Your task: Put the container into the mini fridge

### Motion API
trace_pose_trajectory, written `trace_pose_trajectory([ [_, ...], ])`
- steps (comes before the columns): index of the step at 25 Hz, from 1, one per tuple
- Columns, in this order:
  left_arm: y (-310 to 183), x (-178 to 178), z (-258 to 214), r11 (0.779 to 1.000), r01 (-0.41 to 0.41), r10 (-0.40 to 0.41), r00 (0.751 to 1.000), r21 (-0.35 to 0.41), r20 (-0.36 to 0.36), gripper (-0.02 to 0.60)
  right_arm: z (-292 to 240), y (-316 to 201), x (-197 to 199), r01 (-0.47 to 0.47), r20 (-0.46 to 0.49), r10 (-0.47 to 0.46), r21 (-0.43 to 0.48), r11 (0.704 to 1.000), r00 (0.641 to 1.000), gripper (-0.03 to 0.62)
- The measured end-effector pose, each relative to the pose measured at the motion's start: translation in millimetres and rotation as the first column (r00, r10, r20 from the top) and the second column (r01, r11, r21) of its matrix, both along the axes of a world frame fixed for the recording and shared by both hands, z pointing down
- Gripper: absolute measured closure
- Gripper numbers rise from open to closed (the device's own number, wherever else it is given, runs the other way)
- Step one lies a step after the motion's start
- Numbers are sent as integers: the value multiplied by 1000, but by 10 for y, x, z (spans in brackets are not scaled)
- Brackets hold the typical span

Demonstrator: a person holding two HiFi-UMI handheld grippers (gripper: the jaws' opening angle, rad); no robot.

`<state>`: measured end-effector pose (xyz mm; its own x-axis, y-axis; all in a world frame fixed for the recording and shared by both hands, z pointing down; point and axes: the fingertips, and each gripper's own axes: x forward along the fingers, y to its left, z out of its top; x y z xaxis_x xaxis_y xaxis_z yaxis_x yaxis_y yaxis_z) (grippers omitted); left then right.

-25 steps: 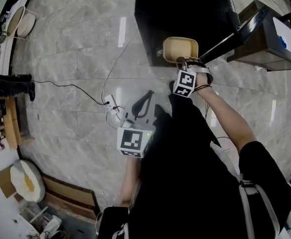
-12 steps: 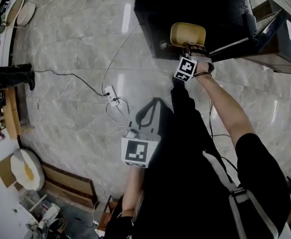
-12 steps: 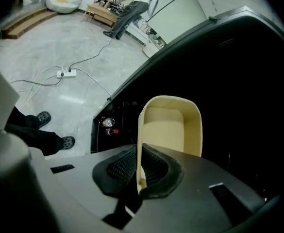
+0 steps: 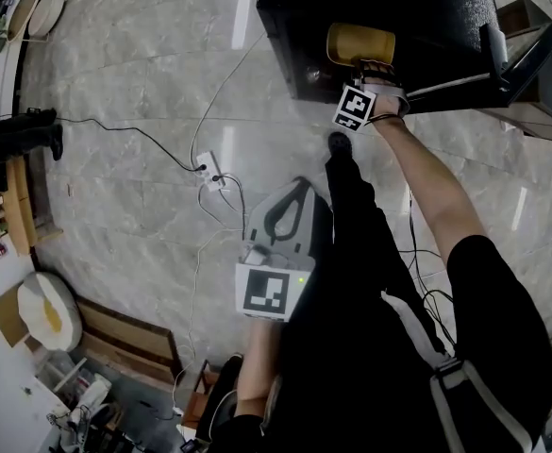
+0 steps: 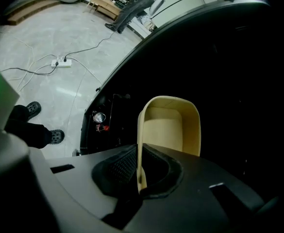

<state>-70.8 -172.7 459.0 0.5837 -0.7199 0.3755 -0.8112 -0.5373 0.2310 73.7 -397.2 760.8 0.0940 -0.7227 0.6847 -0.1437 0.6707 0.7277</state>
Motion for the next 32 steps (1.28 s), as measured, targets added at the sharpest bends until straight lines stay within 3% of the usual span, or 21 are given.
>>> trace_pose_trajectory([
  [16,69,-7,182,996,-7,10,1000,-91,29,540,303,-504,157,-30,-63,28,-30,999,998,540],
  [22,46,-35,205,996,-9,13,999,-88,46,540,321,-526,170,-27,-70,26,-20,999,997,536],
  [32,29,-44,159,998,-9,12,999,-68,42,540,238,-534,183,0,-85,-2,-26,1000,996,472],
])
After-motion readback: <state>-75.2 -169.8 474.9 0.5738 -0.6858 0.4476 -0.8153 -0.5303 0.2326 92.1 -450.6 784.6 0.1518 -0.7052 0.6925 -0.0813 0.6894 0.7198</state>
